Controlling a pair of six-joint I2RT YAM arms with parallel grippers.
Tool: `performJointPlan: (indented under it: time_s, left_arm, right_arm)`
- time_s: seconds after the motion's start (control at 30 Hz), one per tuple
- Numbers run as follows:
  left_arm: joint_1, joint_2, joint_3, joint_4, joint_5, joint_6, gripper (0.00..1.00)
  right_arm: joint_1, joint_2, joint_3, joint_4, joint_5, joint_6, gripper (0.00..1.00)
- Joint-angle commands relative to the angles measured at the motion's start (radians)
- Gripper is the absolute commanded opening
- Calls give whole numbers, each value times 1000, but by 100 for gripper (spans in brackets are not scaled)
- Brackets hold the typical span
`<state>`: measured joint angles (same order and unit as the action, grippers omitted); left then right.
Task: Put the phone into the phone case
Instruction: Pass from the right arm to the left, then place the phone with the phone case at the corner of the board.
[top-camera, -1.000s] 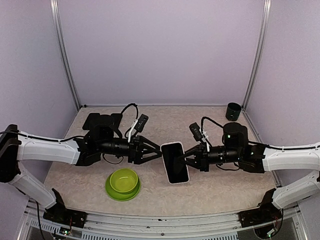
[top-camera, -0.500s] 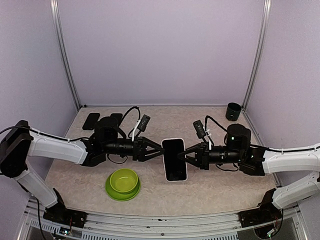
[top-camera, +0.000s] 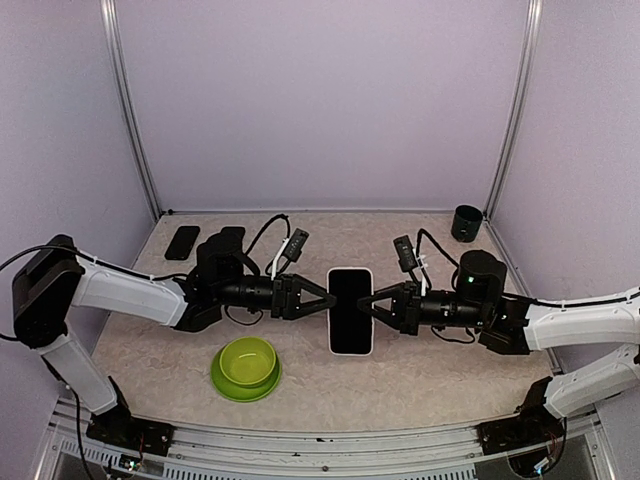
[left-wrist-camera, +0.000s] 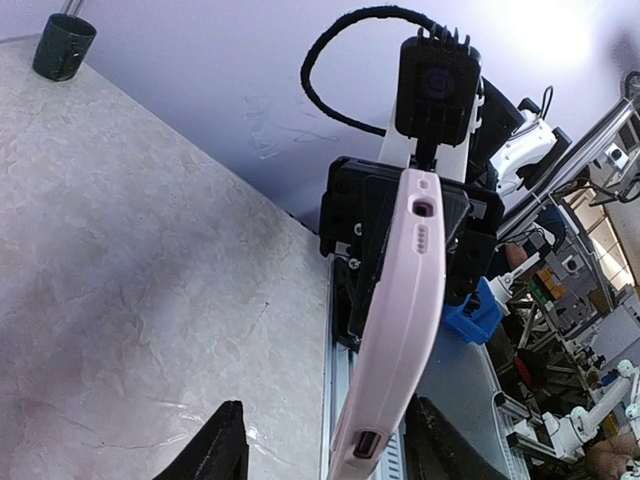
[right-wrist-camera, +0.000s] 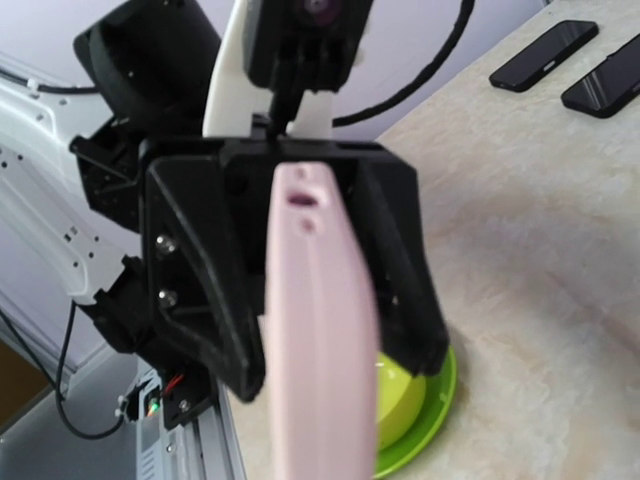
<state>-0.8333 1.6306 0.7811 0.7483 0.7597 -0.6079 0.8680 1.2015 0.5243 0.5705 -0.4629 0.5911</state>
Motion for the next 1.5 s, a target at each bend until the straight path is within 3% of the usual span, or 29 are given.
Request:
performJointPlan:
  time_s: [0.0,0.33,0.57,0.8,1.03,1.1,1.2,1.27,1.47]
  left_arm:
    - [-9,21,41,55,35,-17,49]
    - [-12,51,52,111,62,-56,29]
    - [-12,67,56,133,74,-75,25]
    - [-9,74,59,134,77,-86,0]
    - [24,74,79,142,84,-157,0]
    - [36,67,95,106,75,-159,0]
    - [52,51,128,21,47,-140,0]
    - [64,45,171,-72,19,-101,0]
    - [122,64,259,-247,2,-53,0]
  right_arm:
    - [-9,3,0,102,24,16,0]
    - [-8,38,-12,148,21,40,0]
    - [-11,41,-23,189,31,58,0]
    - [-12,51,-24,193,35,54,0]
    - [-18,51,-12,127,72,26,0]
    - [-24,45,-3,89,88,4,18]
    - [-28,36,16,22,105,-30,57]
    - [-30,31,32,-32,125,-49,74]
    - [-35,7,42,-118,181,-75,86]
